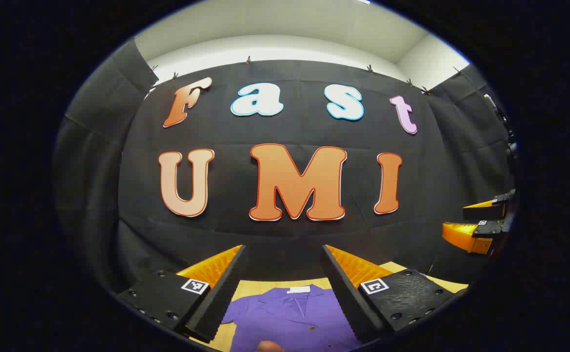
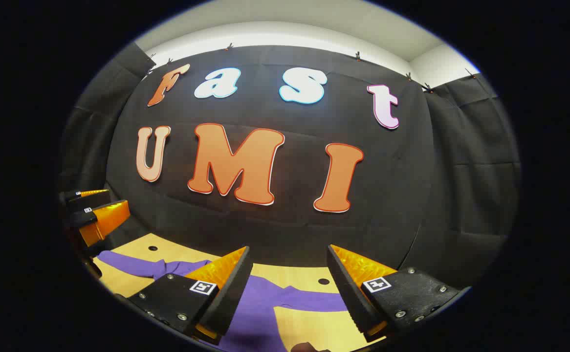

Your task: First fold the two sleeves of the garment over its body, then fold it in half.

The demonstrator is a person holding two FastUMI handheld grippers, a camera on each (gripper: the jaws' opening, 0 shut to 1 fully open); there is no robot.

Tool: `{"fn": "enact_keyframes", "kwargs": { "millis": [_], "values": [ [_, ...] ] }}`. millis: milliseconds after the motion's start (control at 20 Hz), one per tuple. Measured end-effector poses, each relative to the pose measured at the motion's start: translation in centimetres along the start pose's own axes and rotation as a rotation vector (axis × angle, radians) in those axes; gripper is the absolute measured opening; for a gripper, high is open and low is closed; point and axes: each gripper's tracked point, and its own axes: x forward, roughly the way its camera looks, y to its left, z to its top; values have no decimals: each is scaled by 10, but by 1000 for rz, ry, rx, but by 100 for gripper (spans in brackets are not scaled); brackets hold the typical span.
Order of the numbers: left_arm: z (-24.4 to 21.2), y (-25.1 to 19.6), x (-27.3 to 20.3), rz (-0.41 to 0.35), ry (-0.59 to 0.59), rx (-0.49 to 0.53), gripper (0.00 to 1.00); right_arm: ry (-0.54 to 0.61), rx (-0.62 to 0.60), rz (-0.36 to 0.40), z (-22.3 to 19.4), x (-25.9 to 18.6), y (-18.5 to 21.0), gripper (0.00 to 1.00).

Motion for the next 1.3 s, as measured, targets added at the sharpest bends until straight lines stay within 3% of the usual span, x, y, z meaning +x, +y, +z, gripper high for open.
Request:
{"fn": "enact_keyframes", "kwargs": {
  "millis": [50, 200, 450, 800, 1050, 1300],
  "values": [
    [0, 0, 1, -21, 2, 7, 96, 5, 4, -15, 2, -1, -3, 93],
    [0, -1, -1, -69, 11, -8, 96, 35, -11, -23, 5, -1, 2, 93],
    [-2, 0, -1, -33, 24, -40, 97, 63, -30, 12, -11, 7, 11, 93],
    [-4, 12, 1, 49, 13, 3, 96, 71, 20, 46, -27, 19, 8, 93],
    [-2, 19, 2, 85, 7, 36, 96, 120, 31, -20, -55, 36, -27, 93],
    [1, 20, 3, 103, -7, 65, 97, 191, 12, -117, -98, 55, -86, 93]
  ]
}}
